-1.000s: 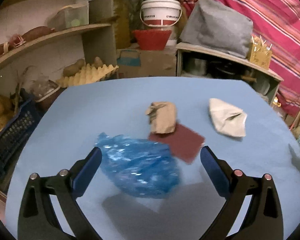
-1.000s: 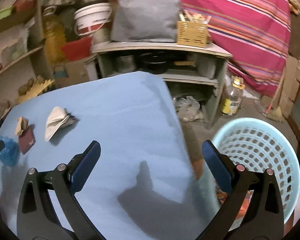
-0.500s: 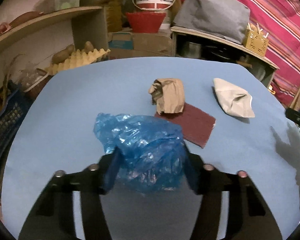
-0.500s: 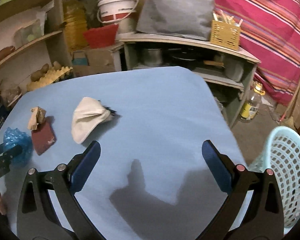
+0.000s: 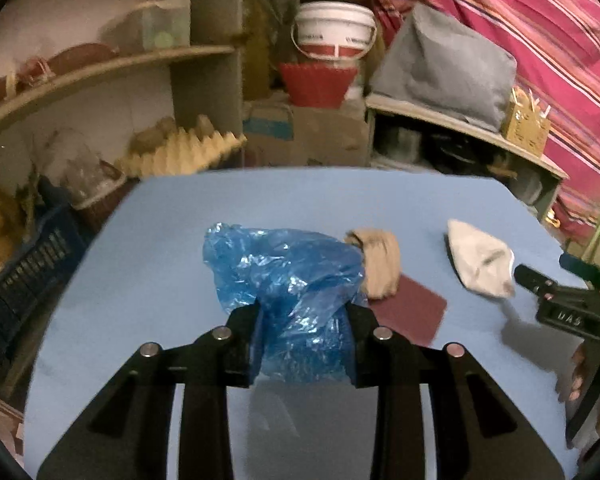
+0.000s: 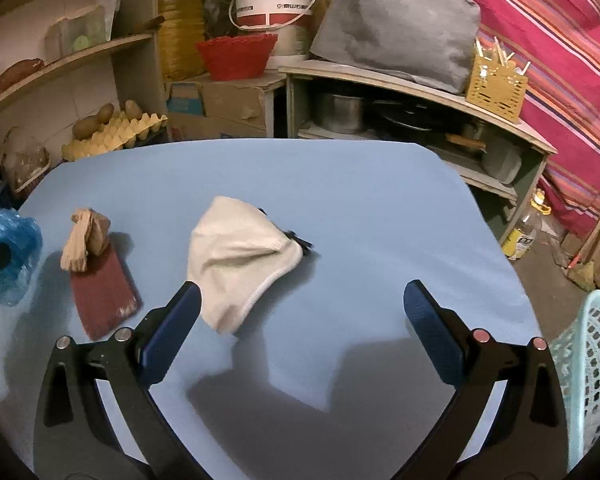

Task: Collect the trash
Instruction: 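Grasp the blue plastic bag with the left tool while the right tool grasps the white cloth mask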

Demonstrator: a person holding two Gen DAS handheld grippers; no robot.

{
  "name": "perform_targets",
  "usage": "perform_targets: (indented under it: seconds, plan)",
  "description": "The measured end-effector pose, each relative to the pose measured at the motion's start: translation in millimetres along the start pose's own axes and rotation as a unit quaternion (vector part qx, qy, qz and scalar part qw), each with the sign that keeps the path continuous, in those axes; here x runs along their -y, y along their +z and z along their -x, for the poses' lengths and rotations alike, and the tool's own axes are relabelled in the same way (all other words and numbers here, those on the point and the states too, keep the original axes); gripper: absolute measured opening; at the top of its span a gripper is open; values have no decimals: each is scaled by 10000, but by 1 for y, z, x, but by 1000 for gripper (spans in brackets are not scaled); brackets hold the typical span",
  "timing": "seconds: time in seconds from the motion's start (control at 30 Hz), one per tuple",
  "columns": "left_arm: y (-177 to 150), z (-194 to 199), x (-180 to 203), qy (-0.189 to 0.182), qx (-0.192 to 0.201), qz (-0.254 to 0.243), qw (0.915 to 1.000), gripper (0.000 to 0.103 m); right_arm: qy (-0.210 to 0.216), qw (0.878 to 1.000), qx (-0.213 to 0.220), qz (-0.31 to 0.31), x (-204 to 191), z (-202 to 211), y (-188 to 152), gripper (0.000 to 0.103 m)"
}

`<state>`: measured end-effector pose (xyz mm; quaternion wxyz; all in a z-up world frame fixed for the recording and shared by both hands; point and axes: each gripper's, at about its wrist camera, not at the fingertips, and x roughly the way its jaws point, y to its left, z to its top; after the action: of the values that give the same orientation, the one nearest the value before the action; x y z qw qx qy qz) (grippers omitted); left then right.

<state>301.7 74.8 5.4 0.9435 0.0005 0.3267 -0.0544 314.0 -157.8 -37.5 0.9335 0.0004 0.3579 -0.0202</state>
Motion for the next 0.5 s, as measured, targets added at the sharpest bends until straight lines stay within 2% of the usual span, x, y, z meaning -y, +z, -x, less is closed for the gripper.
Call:
perform_targets:
  seconds: [0.13, 0.33, 0.5]
  plan:
    - [10, -1, -18, 52, 81, 209, 9997, 32, -22, 9999, -86, 95, -13, -14, 11, 99]
    - [13, -10, -33, 311, 54, 241, 9992, 32, -96, 9990, -403, 194, -22, -40, 22, 99]
    - [17, -12, -33, 262, 16, 261, 9993, 31, -317, 9954, -661, 618, -32, -59, 29, 99]
